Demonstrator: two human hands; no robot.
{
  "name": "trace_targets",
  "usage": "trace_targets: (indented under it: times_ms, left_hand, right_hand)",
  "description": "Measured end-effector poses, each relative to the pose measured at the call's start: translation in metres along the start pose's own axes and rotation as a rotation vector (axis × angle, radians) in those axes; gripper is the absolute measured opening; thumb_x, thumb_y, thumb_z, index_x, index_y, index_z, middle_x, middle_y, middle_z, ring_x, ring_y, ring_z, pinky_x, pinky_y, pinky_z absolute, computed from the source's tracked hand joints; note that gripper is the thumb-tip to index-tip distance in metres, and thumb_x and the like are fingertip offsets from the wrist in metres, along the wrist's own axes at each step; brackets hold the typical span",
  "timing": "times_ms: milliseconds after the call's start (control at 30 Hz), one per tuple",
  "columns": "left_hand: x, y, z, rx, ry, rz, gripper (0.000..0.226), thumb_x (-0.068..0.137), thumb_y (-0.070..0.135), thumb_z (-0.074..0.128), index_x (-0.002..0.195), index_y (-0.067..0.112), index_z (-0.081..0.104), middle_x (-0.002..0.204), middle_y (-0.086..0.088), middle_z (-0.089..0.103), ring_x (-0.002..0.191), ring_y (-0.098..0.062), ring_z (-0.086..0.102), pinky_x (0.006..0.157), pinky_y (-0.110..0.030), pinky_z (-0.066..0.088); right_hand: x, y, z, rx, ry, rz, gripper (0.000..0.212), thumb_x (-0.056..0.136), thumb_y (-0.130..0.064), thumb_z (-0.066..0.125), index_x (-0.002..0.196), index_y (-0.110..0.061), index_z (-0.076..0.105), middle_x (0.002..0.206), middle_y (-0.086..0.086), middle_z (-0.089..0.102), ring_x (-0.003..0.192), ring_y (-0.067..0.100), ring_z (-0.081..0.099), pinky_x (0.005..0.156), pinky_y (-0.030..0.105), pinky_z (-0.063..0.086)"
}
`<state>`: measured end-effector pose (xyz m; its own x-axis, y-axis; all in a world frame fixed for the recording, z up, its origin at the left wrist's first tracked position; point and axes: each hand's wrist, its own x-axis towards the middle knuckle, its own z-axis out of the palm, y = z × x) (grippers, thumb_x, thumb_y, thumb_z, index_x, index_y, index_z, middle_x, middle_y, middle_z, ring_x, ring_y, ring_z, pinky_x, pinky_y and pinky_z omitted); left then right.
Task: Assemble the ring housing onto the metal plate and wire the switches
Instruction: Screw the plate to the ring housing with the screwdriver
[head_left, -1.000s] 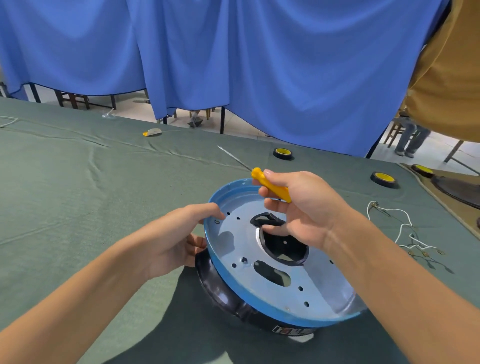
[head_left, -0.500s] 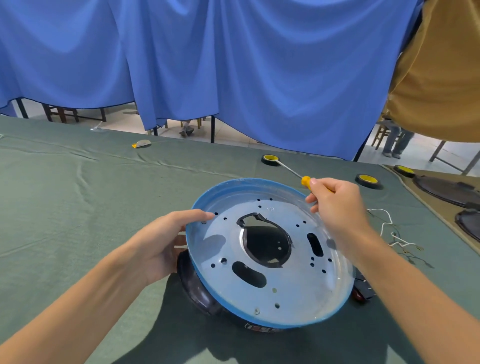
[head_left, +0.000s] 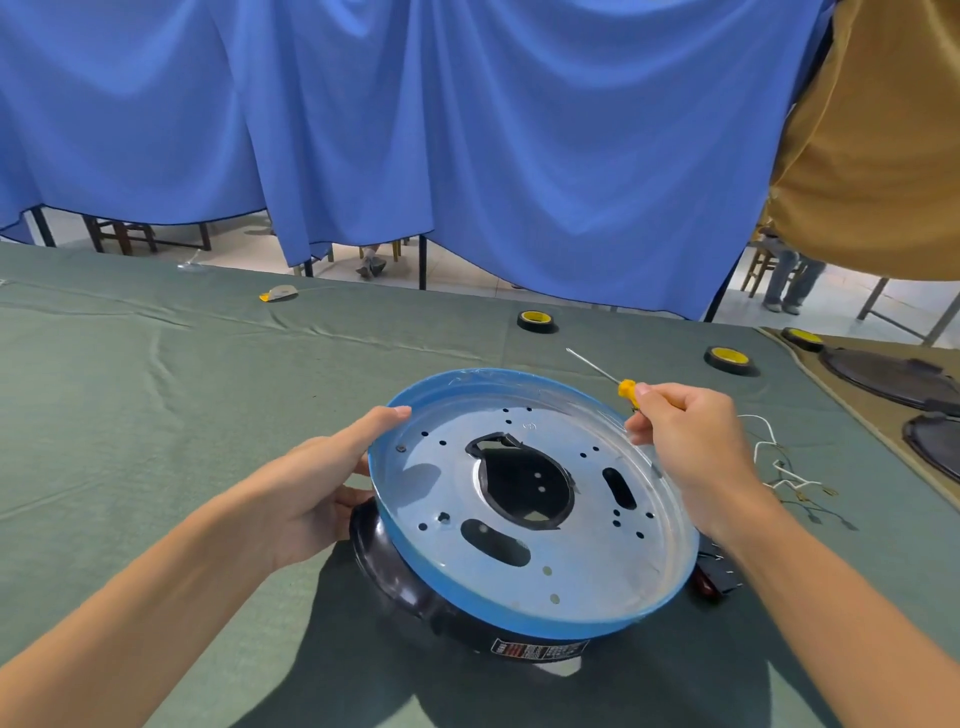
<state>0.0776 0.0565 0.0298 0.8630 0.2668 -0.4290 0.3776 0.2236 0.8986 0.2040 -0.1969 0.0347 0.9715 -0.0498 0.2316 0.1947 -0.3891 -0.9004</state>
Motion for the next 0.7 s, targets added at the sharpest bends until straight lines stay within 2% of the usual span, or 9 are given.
trace_targets:
  times_ms: [100,133,200,267,400,500,600,700]
  left_hand:
    - [0.000,-0.001,0.001,-0.012,0.007,-0.005,0.051,0.080,0.047,0.073,0.113,0.009,0.070,0.124,-0.023,0.064,0.089,-0.035,0.064,0.089,-0.053,0.055]
    - [0.001,-0.002,0.001,-0.024,0.014,-0.006,0.047,0.080,0.043,0.073,0.112,0.010,0.071,0.119,-0.022,0.067,0.085,-0.033,0.064,0.082,-0.050,0.058]
    - [0.003,-0.003,0.001,-0.048,0.034,-0.007,0.038,0.081,0.035,0.073,0.108,0.009,0.072,0.097,-0.018,0.071,0.069,-0.028,0.065,0.060,-0.038,0.059]
    - [0.004,-0.003,0.001,-0.043,0.055,-0.015,0.030,0.080,0.026,0.071,0.104,0.008,0.071,0.083,-0.012,0.068,0.059,-0.026,0.062,0.053,-0.032,0.055]
    - [0.006,-0.001,0.000,0.035,0.083,-0.019,0.032,0.083,0.009,0.062,0.114,-0.001,0.064,0.098,-0.023,0.069,0.083,-0.033,0.059,0.079,-0.046,0.053]
    - [0.007,-0.001,0.002,0.105,0.125,0.007,0.025,0.089,0.004,0.058,0.111,-0.006,0.063,0.096,-0.024,0.067,0.084,-0.034,0.058,0.079,-0.043,0.047]
    - [0.007,-0.001,0.003,0.112,0.142,0.009,0.023,0.090,0.007,0.059,0.110,-0.004,0.063,0.109,-0.029,0.068,0.087,-0.035,0.059,0.081,-0.044,0.049]
    - [0.005,0.000,0.004,0.099,0.139,0.004,0.024,0.092,0.013,0.061,0.112,0.000,0.064,0.118,-0.028,0.066,0.090,-0.035,0.060,0.088,-0.046,0.051]
  right_hand:
    - [0.001,0.000,0.001,0.007,-0.007,0.000,0.032,0.096,-0.030,0.055,0.070,-0.018,0.069,0.065,-0.001,0.067,0.068,0.018,0.062,0.072,0.038,0.050]
    - [0.001,0.000,0.002,0.006,-0.010,-0.001,0.031,0.096,-0.030,0.055,0.071,-0.018,0.069,0.066,0.000,0.067,0.069,0.019,0.062,0.070,0.037,0.050]
    - [-0.001,0.000,0.003,0.004,-0.017,-0.012,0.030,0.096,-0.030,0.055,0.072,-0.019,0.069,0.068,0.000,0.067,0.069,0.019,0.063,0.062,0.031,0.049]
    - [-0.001,0.000,0.003,0.000,-0.017,-0.029,0.030,0.096,-0.029,0.055,0.072,-0.019,0.069,0.067,0.000,0.067,0.068,0.019,0.062,0.060,0.029,0.048]
    - [-0.003,-0.002,0.003,0.008,-0.024,-0.045,0.030,0.096,-0.029,0.055,0.072,-0.019,0.070,0.067,0.000,0.067,0.067,0.018,0.062,0.063,0.033,0.051]
    - [-0.004,-0.004,0.004,0.022,-0.018,-0.054,0.029,0.096,-0.029,0.055,0.071,-0.020,0.070,0.066,0.000,0.067,0.069,0.020,0.063,0.065,0.037,0.053]
    - [-0.006,-0.006,0.004,0.022,-0.022,-0.063,0.029,0.096,-0.029,0.055,0.072,-0.021,0.070,0.064,-0.002,0.067,0.067,0.019,0.063,0.075,0.042,0.054]
    - [-0.009,-0.007,0.003,0.048,-0.023,-0.062,0.028,0.095,-0.028,0.055,0.073,-0.021,0.071,0.065,-0.001,0.067,0.065,0.017,0.062,0.076,0.044,0.055]
